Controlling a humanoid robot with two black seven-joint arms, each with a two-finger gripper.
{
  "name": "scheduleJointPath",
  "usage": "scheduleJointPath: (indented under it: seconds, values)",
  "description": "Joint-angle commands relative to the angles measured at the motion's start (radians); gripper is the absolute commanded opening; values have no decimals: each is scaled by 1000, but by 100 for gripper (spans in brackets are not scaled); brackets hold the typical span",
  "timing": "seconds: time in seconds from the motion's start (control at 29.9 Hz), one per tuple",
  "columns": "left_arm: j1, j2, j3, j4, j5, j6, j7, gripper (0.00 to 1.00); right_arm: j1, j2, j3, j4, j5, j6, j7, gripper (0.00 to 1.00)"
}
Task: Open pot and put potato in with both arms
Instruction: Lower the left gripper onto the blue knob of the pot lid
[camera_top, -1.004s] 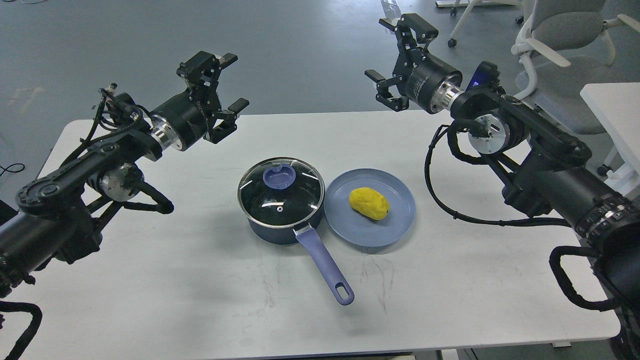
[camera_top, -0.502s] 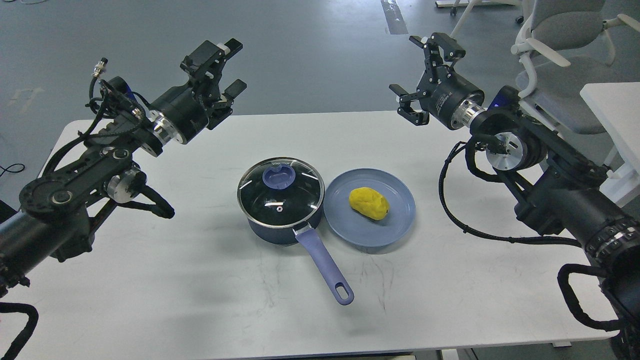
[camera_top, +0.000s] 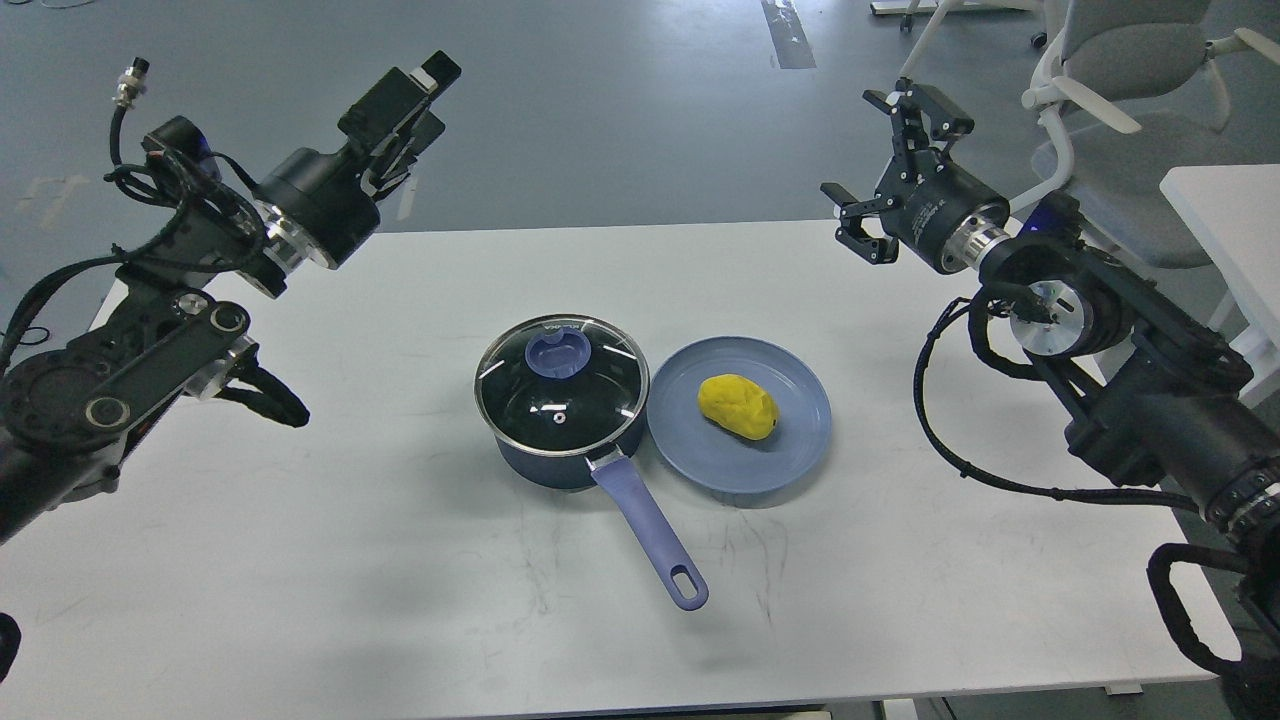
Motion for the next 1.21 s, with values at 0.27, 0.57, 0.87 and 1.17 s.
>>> scheduleJointPath:
  seconds: [0.27, 0.57, 0.87, 1.17]
  values:
    - [1, 8, 244, -92, 950, 250, 0, 98, -7, -50, 17, 0, 0, -9, 3, 100]
    - [-3, -1, 317, -21, 1003, 254, 0, 98, -36, -67, 18, 2, 0, -11, 5, 100]
    - [7, -3, 323, 10, 992, 254, 0, 98, -36, -67, 17, 3, 0, -11, 5, 100]
    - [9, -31, 366, 54, 983, 254, 0, 98, -36, -70, 17, 2, 0, -11, 5, 100]
